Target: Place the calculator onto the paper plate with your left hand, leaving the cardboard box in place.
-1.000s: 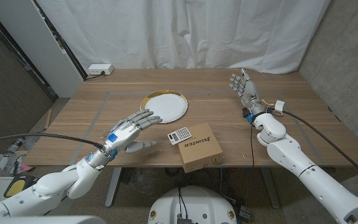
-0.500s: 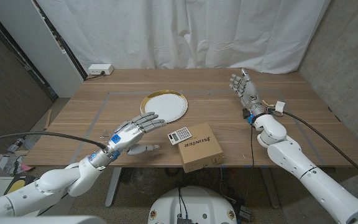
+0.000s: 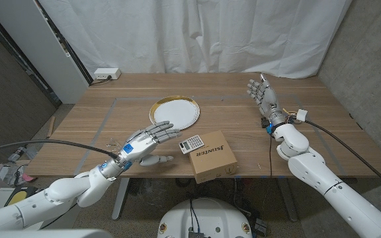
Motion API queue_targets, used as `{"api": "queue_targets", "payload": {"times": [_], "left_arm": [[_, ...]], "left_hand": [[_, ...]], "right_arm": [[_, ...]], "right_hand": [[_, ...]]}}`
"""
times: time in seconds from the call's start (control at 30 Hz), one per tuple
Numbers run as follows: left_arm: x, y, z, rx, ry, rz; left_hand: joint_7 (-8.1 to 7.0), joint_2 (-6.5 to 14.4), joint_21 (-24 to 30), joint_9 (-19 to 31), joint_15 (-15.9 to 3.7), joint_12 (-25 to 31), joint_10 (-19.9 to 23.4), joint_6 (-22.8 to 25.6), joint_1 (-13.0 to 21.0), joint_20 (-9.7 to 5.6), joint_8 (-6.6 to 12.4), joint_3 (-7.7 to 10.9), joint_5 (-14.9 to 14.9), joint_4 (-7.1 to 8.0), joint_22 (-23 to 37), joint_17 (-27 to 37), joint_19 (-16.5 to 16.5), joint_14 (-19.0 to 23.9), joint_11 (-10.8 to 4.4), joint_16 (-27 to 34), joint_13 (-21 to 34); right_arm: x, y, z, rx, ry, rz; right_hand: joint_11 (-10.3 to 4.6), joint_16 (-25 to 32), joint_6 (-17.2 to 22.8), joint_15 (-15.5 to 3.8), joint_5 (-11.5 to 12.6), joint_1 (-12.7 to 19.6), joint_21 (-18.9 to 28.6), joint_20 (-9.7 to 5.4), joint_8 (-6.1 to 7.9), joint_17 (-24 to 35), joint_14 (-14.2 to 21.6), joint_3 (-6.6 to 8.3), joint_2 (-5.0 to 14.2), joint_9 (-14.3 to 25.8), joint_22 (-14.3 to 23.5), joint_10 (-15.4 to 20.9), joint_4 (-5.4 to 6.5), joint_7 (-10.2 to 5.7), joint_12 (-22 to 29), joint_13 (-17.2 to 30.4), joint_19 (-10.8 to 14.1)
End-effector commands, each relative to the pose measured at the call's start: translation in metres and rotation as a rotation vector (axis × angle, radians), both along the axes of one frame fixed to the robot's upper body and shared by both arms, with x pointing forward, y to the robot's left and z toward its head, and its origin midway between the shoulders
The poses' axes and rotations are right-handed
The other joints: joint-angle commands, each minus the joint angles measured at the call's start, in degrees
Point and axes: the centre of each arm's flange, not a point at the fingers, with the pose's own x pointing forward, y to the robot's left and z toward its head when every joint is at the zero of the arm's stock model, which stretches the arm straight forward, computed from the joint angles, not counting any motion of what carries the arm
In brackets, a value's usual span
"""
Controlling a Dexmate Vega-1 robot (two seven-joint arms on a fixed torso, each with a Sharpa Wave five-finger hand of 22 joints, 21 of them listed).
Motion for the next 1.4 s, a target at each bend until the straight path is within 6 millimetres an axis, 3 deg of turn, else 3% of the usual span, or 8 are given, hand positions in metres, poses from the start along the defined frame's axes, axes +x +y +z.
{"api": "queue_targets", "payload": {"times": [0.03, 1.4], "left_arm": [[0.008, -0.011, -0.004, 0.008, 0.006, -0.034], [0.049, -0.029, -0.012, -0.015, 0.058, -0.130]], "left_hand": [[-0.41, 0.64, 0.26, 0.13, -8.03, 0.49, 0.94, 1.18, 0.34, -4.18, 0.53, -0.32, 0.12, -0.18, 0.19, 0.30, 0.72, 0.74, -0.04, 0.28, 0.04], [-0.87, 1.89, 0.40, 0.13, -8.35, 0.65, 3.27, 3.83, 2.09, -3.87, 1.40, -0.64, -0.08, 0.29, 0.21, 0.32, 1.47, 2.70, -0.09, 0.55, -0.03]], "right_arm": [[-0.008, -0.005, -0.002, 0.007, -0.011, -0.006], [-0.039, -0.015, -0.011, 0.016, -0.025, -0.064]], "right_hand": [[-0.09, 0.22, 0.31, 0.23, 0.07, 0.06, 0.15, 0.08, 0.11, 0.12, 0.53, 0.09, 0.44, 0.27, 0.29, 0.59, -0.32, -0.02, 0.22, 0.11, 0.64], [-0.02, 0.23, 0.39, 0.27, 0.09, -0.01, 0.15, 0.08, 0.11, 0.13, 0.63, -0.10, 0.48, 0.27, 0.29, 0.65, -0.51, -0.15, 0.21, 0.12, 0.70]]}}
